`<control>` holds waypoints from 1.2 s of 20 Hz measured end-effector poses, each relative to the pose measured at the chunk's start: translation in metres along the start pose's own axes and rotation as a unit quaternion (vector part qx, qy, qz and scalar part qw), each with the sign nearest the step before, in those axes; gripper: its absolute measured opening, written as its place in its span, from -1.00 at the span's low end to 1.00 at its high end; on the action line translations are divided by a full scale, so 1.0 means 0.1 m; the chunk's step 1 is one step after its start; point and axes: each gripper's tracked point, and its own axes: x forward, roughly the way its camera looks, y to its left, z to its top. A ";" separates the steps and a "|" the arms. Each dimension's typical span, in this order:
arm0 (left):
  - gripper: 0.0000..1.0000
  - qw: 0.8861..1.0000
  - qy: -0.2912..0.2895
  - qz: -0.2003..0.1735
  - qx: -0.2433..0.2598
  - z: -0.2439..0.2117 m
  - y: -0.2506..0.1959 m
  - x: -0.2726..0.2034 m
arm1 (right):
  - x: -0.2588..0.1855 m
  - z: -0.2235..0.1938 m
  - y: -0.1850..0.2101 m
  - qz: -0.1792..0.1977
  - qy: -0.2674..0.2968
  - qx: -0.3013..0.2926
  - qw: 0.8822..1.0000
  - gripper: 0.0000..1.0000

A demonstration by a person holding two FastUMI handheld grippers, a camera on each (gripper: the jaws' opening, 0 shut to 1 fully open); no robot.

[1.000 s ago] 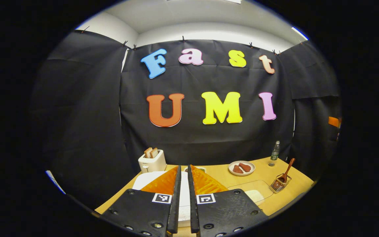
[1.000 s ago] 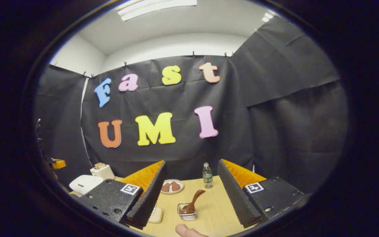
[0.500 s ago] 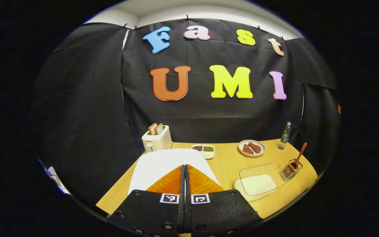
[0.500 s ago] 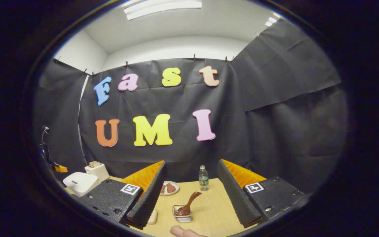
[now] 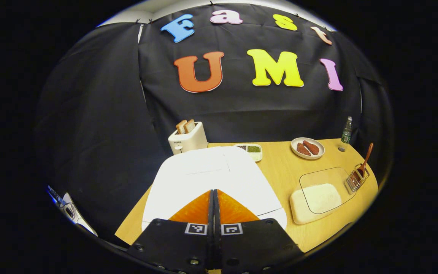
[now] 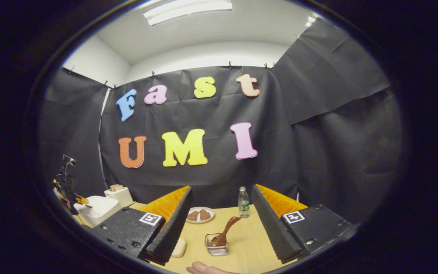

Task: Close the left gripper, press the button to open the rice cooker; take a wooden spoon from the chopstick holder with the right hand, scoop a spoonful of rice and pour it into the rice cooker, then put the wooden spoon back into the chopstick holder.

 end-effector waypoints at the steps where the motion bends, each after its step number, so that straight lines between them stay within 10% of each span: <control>1: -0.82 1.000 0.009 0.004 -0.002 -0.06 0.03 0.03 | 0.01 0.00 0.01 0.001 0.000 0.001 1.000 1.00; 12: -0.99 0.998 0.060 0.002 -0.036 -0.29 -0.01 0.01 | 0.06 -0.15 0.10 0.008 -0.006 -0.002 1.000 1.00; 24: -1.00 0.994 -0.051 0.021 -0.096 0.44 0.17 -0.39 | 0.06 -0.38 -0.04 0.005 0.025 0.000 1.000 1.00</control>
